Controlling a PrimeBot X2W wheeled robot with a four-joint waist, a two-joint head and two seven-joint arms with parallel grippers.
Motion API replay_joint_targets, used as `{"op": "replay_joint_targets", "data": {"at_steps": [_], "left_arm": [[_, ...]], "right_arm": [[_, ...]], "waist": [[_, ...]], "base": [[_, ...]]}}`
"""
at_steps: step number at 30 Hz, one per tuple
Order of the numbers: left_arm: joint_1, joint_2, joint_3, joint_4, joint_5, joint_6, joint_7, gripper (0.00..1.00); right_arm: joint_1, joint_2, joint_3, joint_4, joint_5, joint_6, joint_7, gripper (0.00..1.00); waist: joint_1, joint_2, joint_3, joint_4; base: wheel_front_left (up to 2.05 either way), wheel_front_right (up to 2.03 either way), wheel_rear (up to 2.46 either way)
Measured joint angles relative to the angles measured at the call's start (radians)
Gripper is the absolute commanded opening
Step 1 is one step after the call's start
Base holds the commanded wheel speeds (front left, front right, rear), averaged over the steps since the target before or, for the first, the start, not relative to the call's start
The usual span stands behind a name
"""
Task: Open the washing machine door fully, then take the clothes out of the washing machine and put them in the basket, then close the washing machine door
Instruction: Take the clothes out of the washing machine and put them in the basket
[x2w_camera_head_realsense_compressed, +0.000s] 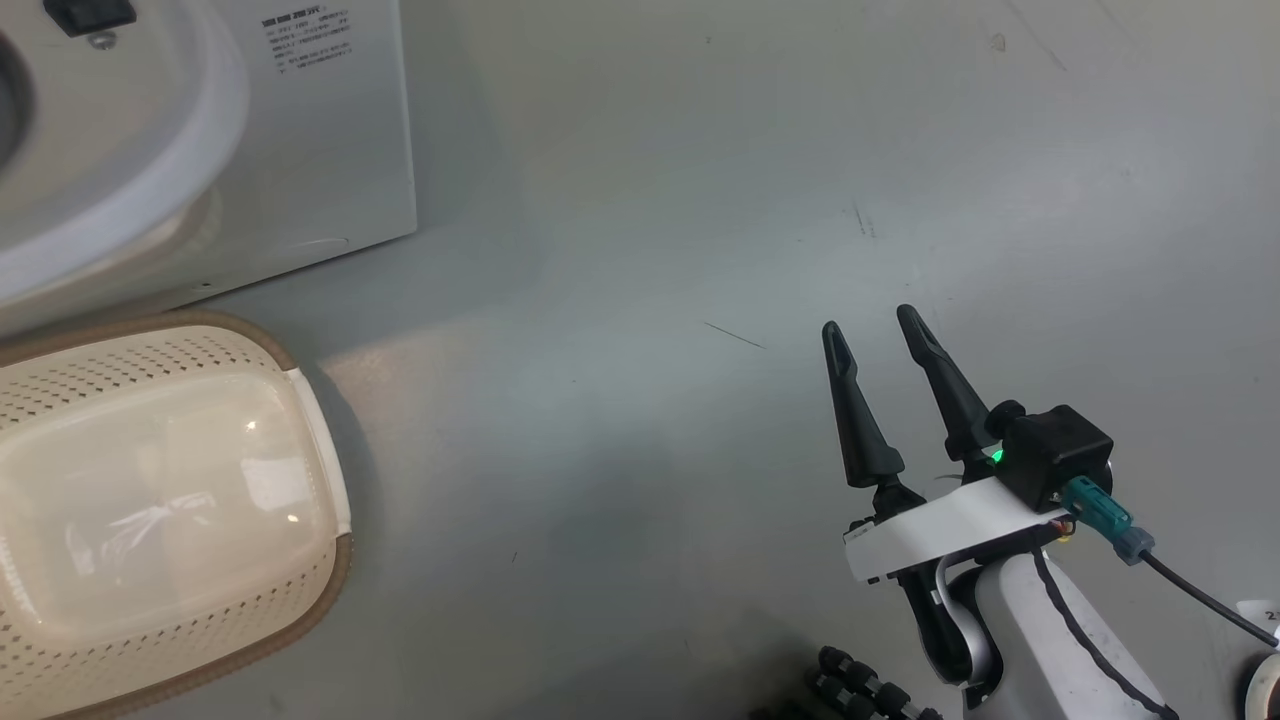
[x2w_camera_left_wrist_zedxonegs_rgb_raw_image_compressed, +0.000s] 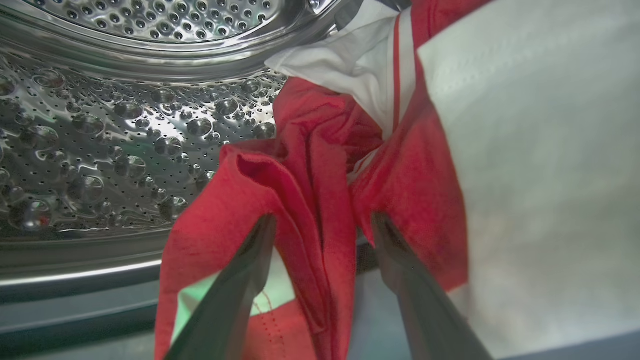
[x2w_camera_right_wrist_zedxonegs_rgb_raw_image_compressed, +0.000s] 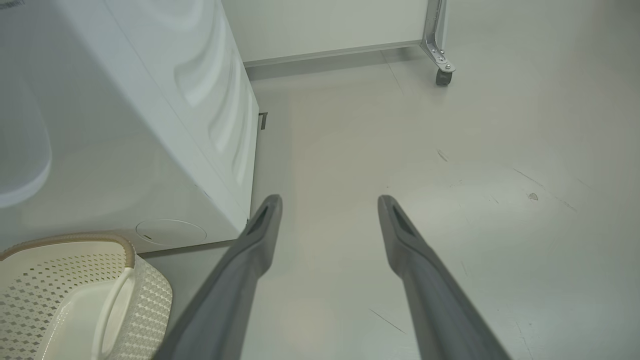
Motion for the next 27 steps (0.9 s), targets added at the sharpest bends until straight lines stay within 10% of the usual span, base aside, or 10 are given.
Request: {"op": "replay_joint_targets", "data": {"at_steps": [20,22,25,27], "left_arm": [[-0.051,0.005,-0.020,0.095,0.023,0.000,0.001,0.90],[-0.054,-0.003,-0.016,0.105,0.014,0.002,0.001,0.66],[-0.060,-0.014,-0.013,0.123,0.003,0.005,0.001,0.00],[-0.061,-0.017,-0.012,0.131,0.003,0.005,0.001,0.00]], "right_arm": [[-0.001,0.008,-0.013,-0.009,-0.019,0.023,0.000,1.00],[-0.001,0.008,-0.013,-0.009,-0.022,0.030,0.000,1.00],[-0.002,0.008,-0.014,-0.010,-0.027,0.030,0.000,1.00],[-0.002,0.009,-0.017,-0.010,-0.028,0.030,0.000,1.00]], "waist": [[0.0000,0.0000,0.004,0.009],[0.0000,0.0000,0.003,0.009],[0.0000,0.0000,0.001,0.008],[0.0000,0.0000,0.000,0.008]], "base": [[0.00,0.00,0.00],[0.00,0.00,0.00],[0.00,0.00,0.00],[0.00,0.00,0.00]]}}
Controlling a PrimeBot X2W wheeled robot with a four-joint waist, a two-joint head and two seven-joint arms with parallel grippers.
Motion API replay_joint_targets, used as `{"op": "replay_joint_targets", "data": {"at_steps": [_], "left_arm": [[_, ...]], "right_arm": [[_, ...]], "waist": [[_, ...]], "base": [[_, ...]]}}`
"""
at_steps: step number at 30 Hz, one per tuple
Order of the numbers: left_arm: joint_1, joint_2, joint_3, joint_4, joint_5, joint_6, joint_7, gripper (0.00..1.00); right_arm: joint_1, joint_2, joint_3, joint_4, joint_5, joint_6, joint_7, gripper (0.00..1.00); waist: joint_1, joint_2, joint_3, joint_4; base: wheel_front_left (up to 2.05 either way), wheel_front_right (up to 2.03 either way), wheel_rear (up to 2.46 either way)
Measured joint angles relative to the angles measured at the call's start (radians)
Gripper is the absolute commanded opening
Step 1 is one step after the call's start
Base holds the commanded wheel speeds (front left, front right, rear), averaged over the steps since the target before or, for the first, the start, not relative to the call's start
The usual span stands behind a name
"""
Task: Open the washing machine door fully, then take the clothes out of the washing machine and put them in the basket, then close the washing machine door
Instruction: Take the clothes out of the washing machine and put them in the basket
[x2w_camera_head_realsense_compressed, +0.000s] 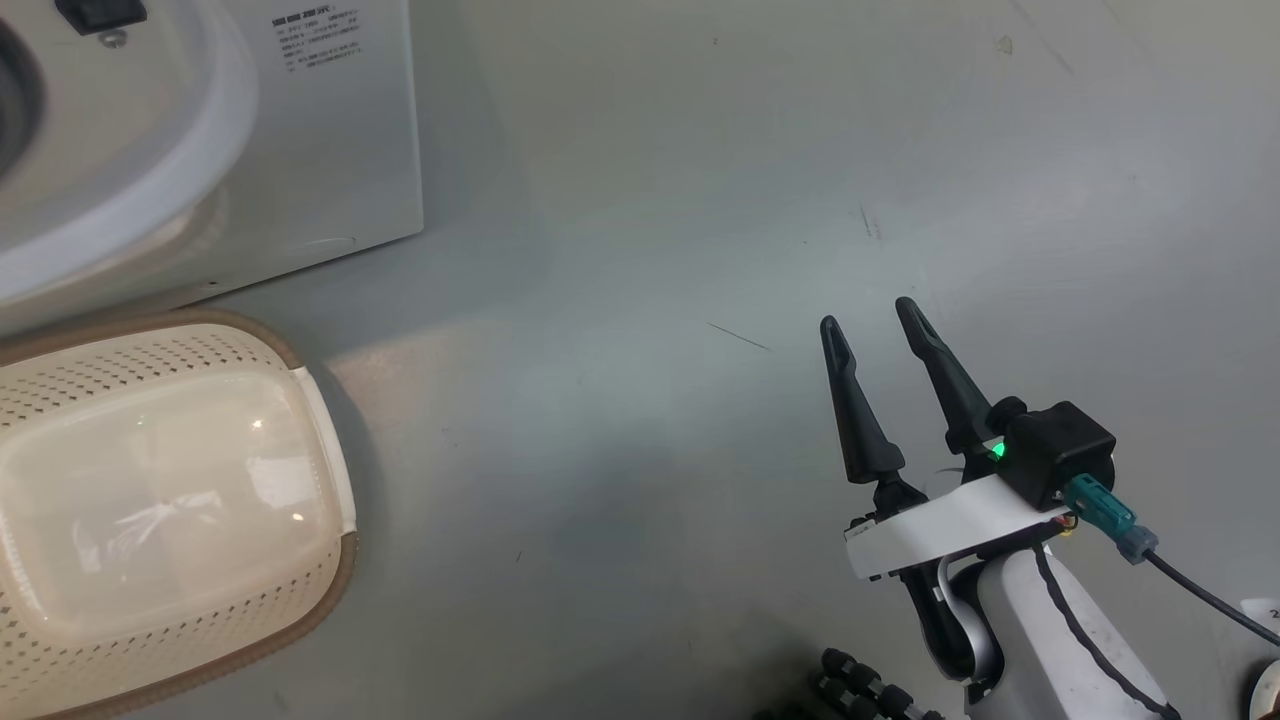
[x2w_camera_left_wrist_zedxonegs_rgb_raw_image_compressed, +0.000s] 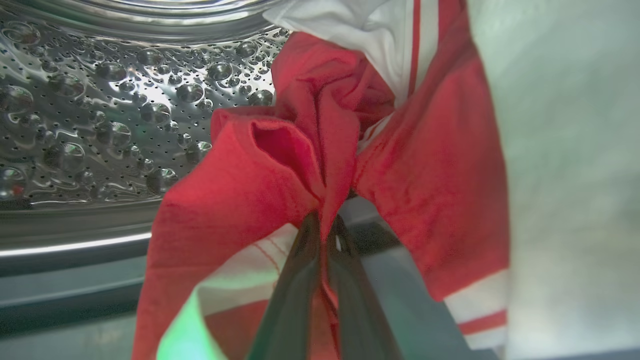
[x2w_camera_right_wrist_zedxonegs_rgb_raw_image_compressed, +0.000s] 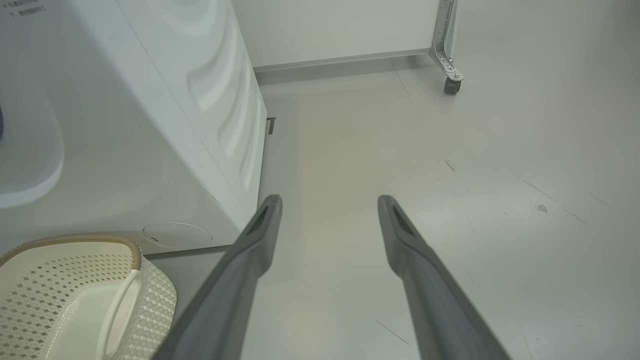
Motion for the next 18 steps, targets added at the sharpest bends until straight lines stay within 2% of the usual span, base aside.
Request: {"op": "replay_joint_targets", "data": {"at_steps": [9,18], "left_arm": [[-0.007,-0.026,0.004,0.033,-0.011,0.005,-0.048,0.00],[-0.007,-0.109,0.047,0.045,-0.084,0.021,-0.174,0.00]], "right_arm": [[0.000,0.001,-0.012,0.003,-0.009,0.000,0.000,1.00],[0.001,0.002,-0.035,0.014,-0.017,0.000,0.000,1.00]], "waist": [[0.0000,0.0000,-0.018,0.005],[0.0000,0.0000,-0.066,0.026]], "base": [[0.00,0.00,0.00],[0.00,0.00,0.00]]}}
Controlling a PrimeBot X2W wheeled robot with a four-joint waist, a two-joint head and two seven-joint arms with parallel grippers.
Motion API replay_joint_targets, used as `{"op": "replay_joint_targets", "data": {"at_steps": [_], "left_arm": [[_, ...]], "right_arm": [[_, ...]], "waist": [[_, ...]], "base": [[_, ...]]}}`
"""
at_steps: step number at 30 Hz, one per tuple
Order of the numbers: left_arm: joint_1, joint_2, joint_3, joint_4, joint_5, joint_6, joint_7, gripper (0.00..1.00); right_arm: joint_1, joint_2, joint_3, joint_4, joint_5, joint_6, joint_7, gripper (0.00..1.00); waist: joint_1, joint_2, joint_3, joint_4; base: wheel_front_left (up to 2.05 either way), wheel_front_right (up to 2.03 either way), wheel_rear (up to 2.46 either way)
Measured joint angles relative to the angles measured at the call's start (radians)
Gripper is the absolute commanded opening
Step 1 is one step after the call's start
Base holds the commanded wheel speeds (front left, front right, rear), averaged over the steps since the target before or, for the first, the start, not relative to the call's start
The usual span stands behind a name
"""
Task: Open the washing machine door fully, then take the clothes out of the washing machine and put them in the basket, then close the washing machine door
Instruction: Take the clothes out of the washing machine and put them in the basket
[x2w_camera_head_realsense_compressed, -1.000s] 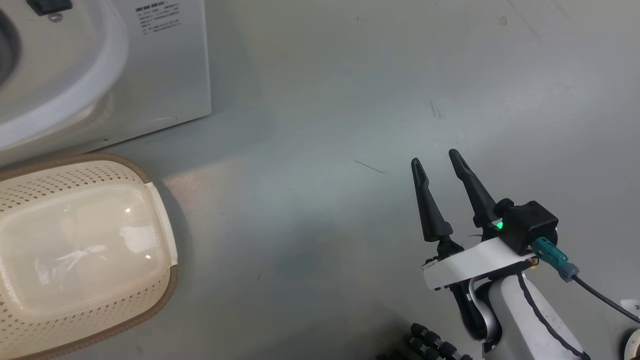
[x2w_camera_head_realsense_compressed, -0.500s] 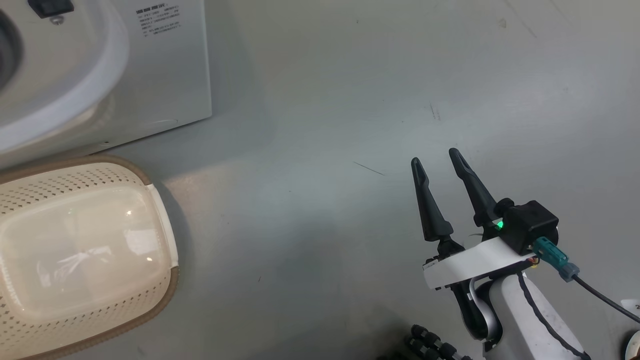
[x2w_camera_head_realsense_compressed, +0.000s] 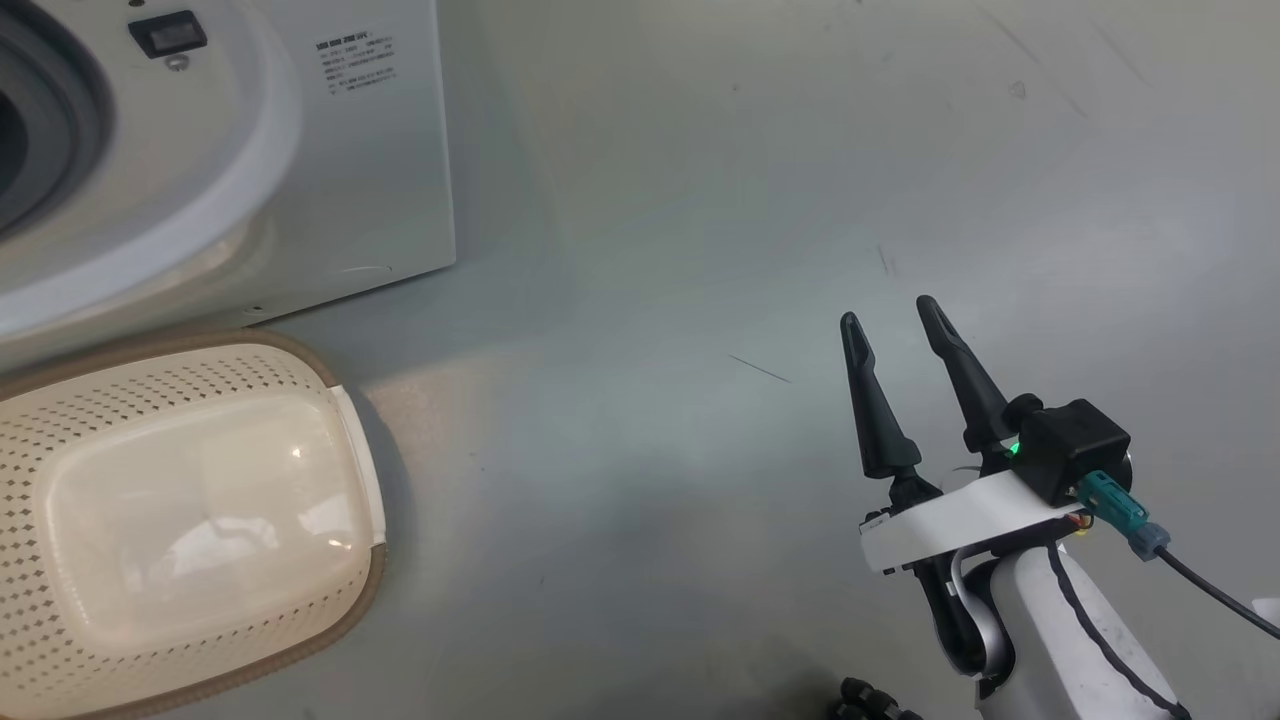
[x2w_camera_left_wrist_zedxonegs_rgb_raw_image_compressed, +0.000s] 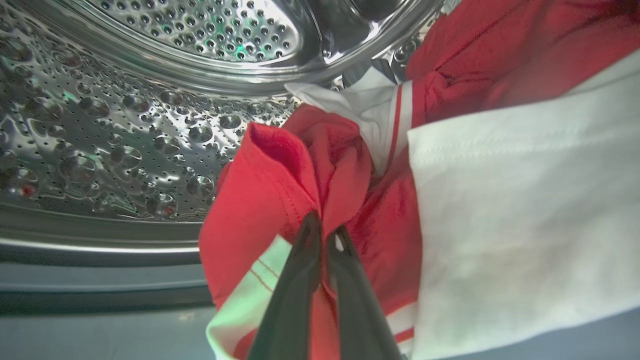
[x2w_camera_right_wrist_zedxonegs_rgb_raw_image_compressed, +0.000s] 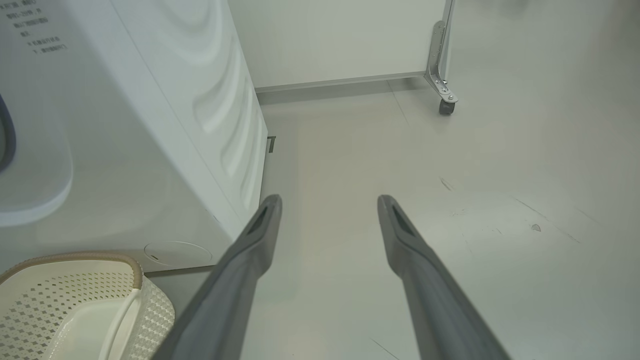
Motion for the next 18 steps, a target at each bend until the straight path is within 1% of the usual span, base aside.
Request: {"op": "replay_joint_targets", "data": {"at_steps": [2,8,12,18], "left_arm": [[0.000,-0.015,0.005,0.003,-0.016,0.000,-0.035,0.00],[0.012,-0.087,0.006,0.009,-0.046,-0.001,-0.131,0.00],[0.039,-0.115,0.010,0.017,-0.070,-0.013,-0.191,0.00],[0.094,-0.159,0.011,0.032,-0.096,-0.035,-0.277,0.00]], "right_arm": [[0.001,0.000,-0.008,0.004,-0.002,0.000,0.000,1.00],[0.003,0.000,-0.028,0.014,-0.016,0.000,0.000,1.00],[0.005,-0.004,-0.041,0.018,-0.026,0.008,0.000,1.00],[0.032,-0.016,-0.057,0.029,-0.027,0.009,0.000,1.00]], "waist": [[0.0000,0.0000,-0.013,0.007],[0.0000,0.0000,-0.055,0.033],[0.0000,0.0000,-0.089,0.053],[0.0000,0.0000,-0.141,0.084]], "base": [[0.00,0.00,0.00],[0.00,0.00,0.00],[0.00,0.00,0.00],[0.00,0.00,0.00]]}}
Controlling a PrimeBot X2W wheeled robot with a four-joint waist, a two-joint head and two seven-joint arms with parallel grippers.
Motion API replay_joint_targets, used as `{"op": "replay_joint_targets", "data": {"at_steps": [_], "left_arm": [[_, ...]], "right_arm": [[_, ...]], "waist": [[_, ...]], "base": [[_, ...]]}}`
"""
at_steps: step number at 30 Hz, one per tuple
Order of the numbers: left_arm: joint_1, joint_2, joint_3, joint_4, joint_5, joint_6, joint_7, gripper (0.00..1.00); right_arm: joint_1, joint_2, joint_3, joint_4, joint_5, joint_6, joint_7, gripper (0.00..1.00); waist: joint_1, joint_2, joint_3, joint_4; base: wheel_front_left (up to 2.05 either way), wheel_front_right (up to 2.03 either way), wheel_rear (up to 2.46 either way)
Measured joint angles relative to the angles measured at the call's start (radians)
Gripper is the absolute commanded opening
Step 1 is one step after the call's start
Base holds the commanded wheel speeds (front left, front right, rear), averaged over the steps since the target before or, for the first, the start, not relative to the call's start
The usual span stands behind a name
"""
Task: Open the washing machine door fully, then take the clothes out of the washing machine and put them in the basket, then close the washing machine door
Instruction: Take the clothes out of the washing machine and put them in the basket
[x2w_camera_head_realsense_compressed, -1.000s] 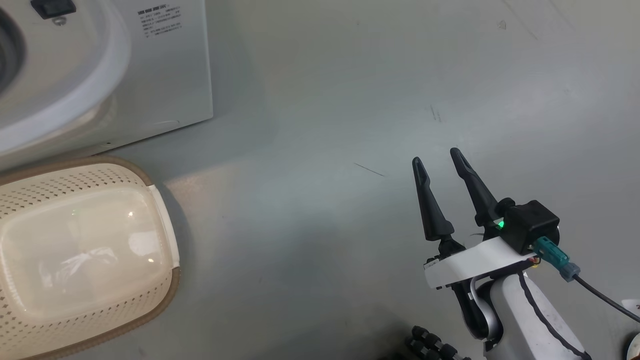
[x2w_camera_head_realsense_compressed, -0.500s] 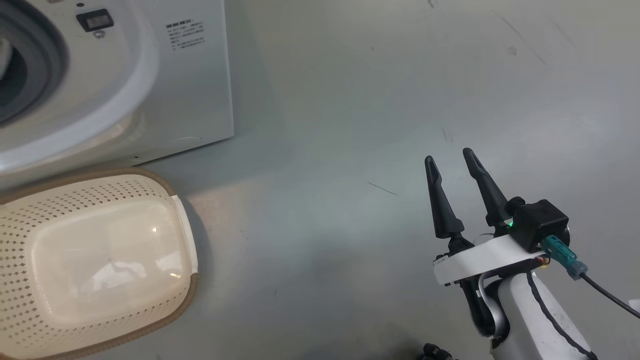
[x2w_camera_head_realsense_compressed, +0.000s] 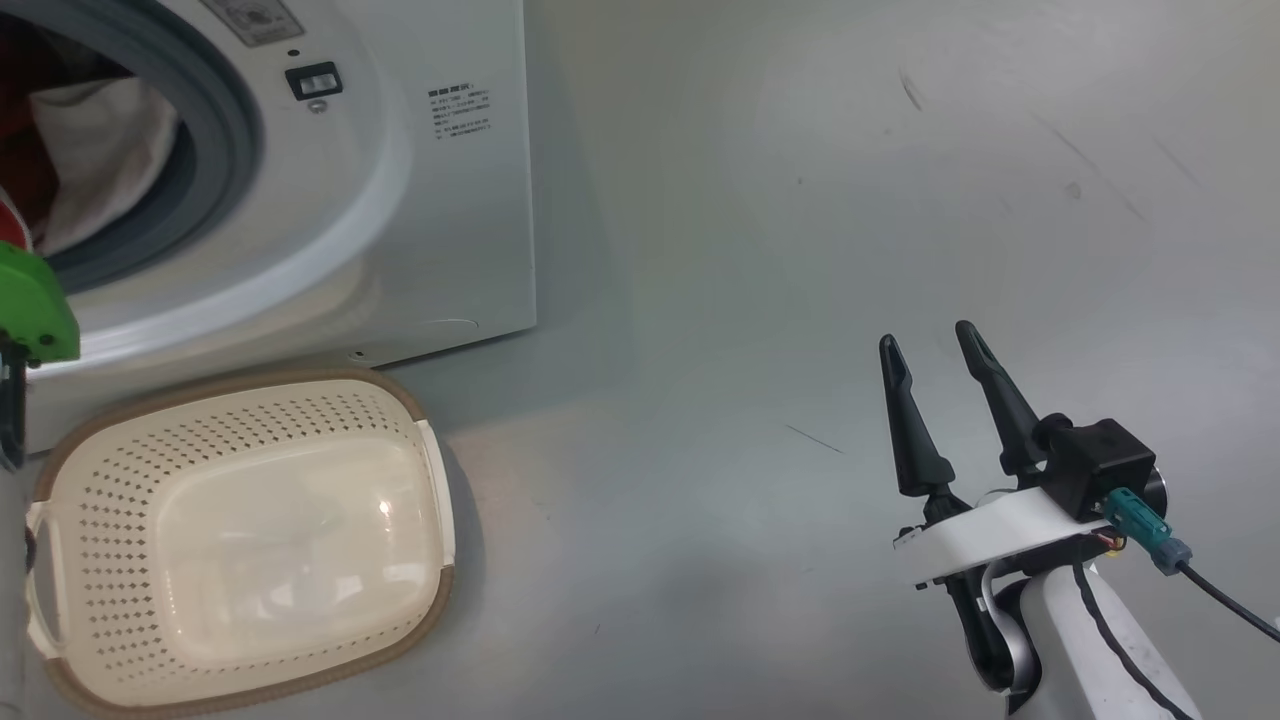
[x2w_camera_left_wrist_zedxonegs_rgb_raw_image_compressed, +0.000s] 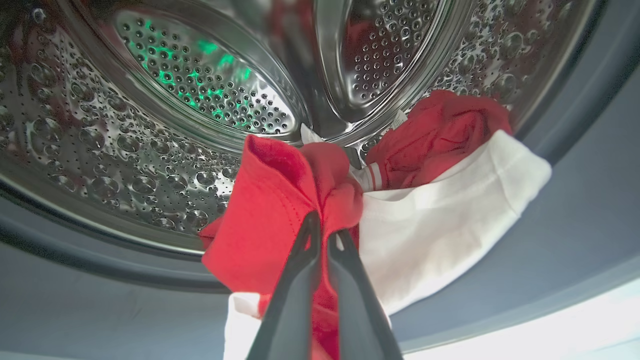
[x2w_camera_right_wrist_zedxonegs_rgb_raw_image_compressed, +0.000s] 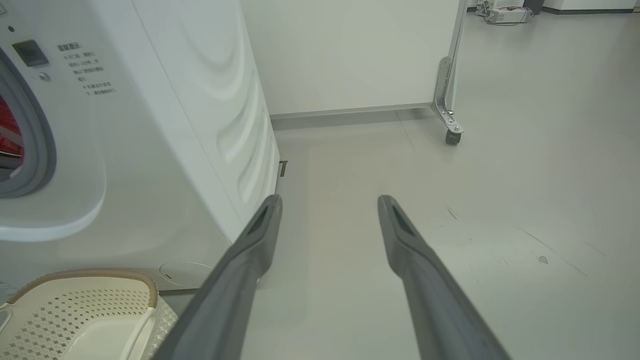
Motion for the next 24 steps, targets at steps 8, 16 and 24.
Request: {"op": "replay_joint_targets", "data": {"at_steps": [8,16,24], "left_arm": [[0.068,-0.039,-0.003,0.001,-0.022,-0.041,-0.094,0.00],[0.154,-0.069,-0.021,-0.027,-0.039,-0.063,-0.181,0.00],[0.213,-0.091,-0.026,-0.111,-0.039,-0.075,-0.198,0.00]], "right_arm": [[0.033,-0.005,-0.013,0.007,-0.008,0.001,0.000,1.00],[0.067,-0.012,-0.020,0.013,-0.009,0.009,0.000,1.00],[0.093,-0.022,-0.031,0.015,-0.009,0.010,0.000,1.00]], "waist": [[0.0000,0.0000,-0.061,0.037],[0.0000,0.0000,-0.122,0.075],[0.0000,0.0000,-0.172,0.108]], "base": [[0.00,0.00,0.00],[0.00,0.00,0.00],[0.00,0.00,0.00]]}}
